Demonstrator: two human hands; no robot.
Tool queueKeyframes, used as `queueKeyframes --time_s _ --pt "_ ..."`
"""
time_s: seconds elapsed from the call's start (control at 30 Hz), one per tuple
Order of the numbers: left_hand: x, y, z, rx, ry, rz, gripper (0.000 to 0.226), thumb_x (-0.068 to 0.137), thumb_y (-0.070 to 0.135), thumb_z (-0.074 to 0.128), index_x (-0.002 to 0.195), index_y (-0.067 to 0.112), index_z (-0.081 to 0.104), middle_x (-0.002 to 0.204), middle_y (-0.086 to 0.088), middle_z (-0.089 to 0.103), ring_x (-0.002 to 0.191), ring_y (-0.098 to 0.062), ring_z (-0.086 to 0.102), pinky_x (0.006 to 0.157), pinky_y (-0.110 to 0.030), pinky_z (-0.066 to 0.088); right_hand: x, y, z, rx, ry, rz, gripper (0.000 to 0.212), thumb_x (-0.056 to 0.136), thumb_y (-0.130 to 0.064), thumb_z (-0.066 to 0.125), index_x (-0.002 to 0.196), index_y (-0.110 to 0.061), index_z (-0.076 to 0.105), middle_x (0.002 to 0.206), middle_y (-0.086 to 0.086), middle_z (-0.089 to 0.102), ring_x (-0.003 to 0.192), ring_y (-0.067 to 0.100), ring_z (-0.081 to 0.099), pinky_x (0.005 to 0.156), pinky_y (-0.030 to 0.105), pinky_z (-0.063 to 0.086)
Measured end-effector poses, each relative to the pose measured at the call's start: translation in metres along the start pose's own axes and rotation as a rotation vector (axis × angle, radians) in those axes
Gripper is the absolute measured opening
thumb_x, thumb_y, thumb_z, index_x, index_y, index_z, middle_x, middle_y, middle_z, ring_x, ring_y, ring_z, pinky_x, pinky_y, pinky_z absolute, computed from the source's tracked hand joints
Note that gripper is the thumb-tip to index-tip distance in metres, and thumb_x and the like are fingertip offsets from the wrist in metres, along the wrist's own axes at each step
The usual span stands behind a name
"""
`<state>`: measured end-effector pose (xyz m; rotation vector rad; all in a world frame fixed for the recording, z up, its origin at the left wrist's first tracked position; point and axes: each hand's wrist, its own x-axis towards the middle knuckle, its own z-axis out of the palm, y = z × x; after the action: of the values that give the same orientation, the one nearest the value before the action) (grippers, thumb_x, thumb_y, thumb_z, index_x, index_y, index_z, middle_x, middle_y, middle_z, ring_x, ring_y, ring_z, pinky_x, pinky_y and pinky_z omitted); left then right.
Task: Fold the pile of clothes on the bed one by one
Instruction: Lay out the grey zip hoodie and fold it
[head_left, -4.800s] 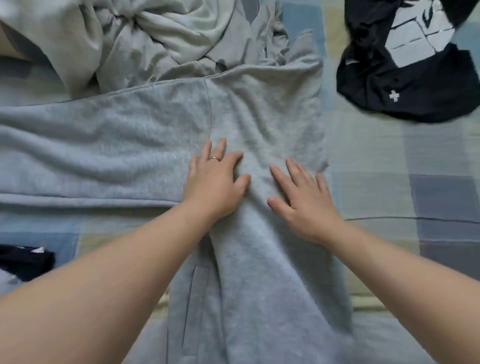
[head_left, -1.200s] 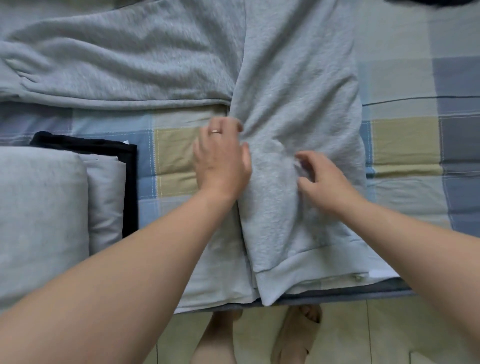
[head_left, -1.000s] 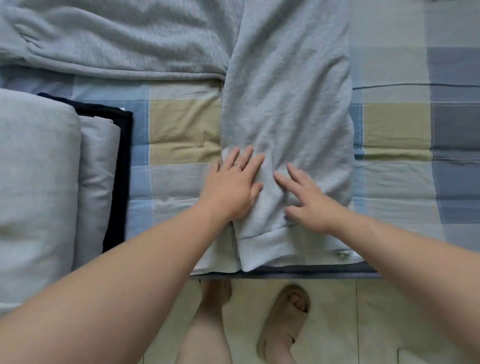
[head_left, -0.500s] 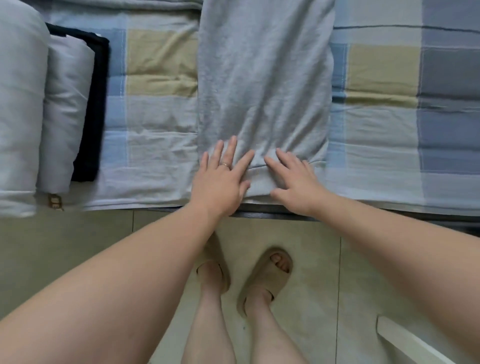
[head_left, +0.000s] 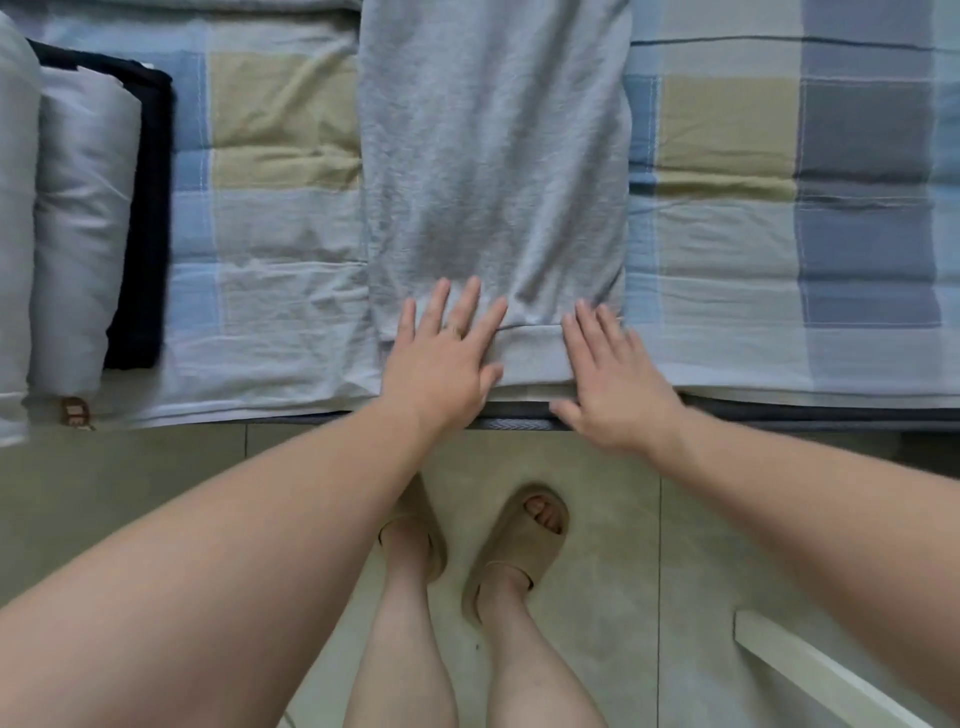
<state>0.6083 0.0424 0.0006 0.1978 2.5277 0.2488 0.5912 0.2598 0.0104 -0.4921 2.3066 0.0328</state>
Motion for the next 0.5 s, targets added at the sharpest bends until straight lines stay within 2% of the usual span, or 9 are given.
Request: queueKeyframes --time_s 0.1,0.17,0.23,0.3,0.33,0.4,0.5 --pt "-0.026 0.012 0.003 -0.043 -0.099 0.002 0.075 0.102 0.055 0.038 0.161 0.033 -0.004 0.168 0.001 -0.014 0.155 -0.027 -0.014 0.124 -0.05 -0.003 -0.019 -0.014 -0.006 0.043 -0.144 0.028 0.108 0.092 -0.06 0.054 0.158 -0.016 -0.018 0.163 0.008 -0.03 0.153 0.027 -0.02 0.125 0.051 0.005" --pt "-0.037 0.014 -0.009 -0.073 -0.216 0.02 0.072 0.102 0.052 0.042 0.161 0.031 0.008 0.169 0.001 -0.008 0.156 -0.026 -0.007 0.125 -0.048 0.006 -0.025 -0.021 -0.025 0.135 -0.262 0.054 0.096 0.093 -0.056 0.056 0.161 -0.022 -0.003 0.167 0.005 -0.019 0.156 0.024 -0.006 0.123 0.051 0.014" --pt "-0.042 0.011 -0.033 -0.135 -0.351 0.04 0.056 0.102 0.046 0.046 0.154 0.03 0.033 0.166 0.001 0.022 0.152 -0.025 0.021 0.119 -0.045 0.026 -0.029 -0.027 -0.051 0.234 -0.335 0.063 0.071 0.096 -0.047 0.055 0.158 -0.026 0.026 0.167 0.003 0.018 0.149 0.024 0.027 0.117 0.045 0.031" --pt "-0.042 0.001 -0.063 -0.292 -0.439 0.021 0.038 0.102 0.038 0.048 0.138 0.028 0.057 0.142 0.001 0.056 0.132 -0.023 0.05 0.106 -0.04 0.044 -0.03 -0.034 -0.078 0.245 -0.276 0.065 0.05 0.098 -0.036 0.052 0.146 -0.025 0.049 0.151 0.001 0.049 0.134 0.023 0.049 0.108 0.039 0.043" --pt "-0.042 -0.007 -0.079 -0.382 -0.424 -0.014 0.033 0.102 0.035 0.049 0.13 0.026 0.063 0.131 0.0 0.064 0.123 -0.023 0.057 0.101 -0.037 0.048 -0.03 -0.04 -0.092 0.253 -0.215 0.074 0.046 0.098 -0.032 0.05 0.143 -0.024 0.053 0.146 0.0 0.055 0.131 0.022 0.052 0.106 0.038 0.045" --pt "-0.039 -0.027 -0.112 -0.524 -0.289 -0.101 0.028 0.101 0.029 0.049 0.122 0.022 0.068 0.122 -0.002 0.069 0.113 -0.023 0.062 0.092 -0.03 0.048 -0.025 -0.052 -0.121 0.311 -0.091 0.089 0.044 0.097 -0.029 0.05 0.14 -0.023 0.053 0.141 -0.001 0.058 0.124 0.02 0.056 0.102 0.04 0.047" --pt "-0.034 -0.064 -0.156 -0.675 -0.097 -0.234 0.022 0.101 0.026 0.049 0.112 0.023 0.067 0.11 0.0 0.071 0.103 -0.02 0.064 0.084 -0.031 0.05 -0.011 -0.075 -0.166 0.423 0.0 0.096 0.041 0.099 -0.028 0.051 0.139 -0.025 0.052 0.131 -0.005 0.06 0.113 0.015 0.058 0.097 0.039 0.05"
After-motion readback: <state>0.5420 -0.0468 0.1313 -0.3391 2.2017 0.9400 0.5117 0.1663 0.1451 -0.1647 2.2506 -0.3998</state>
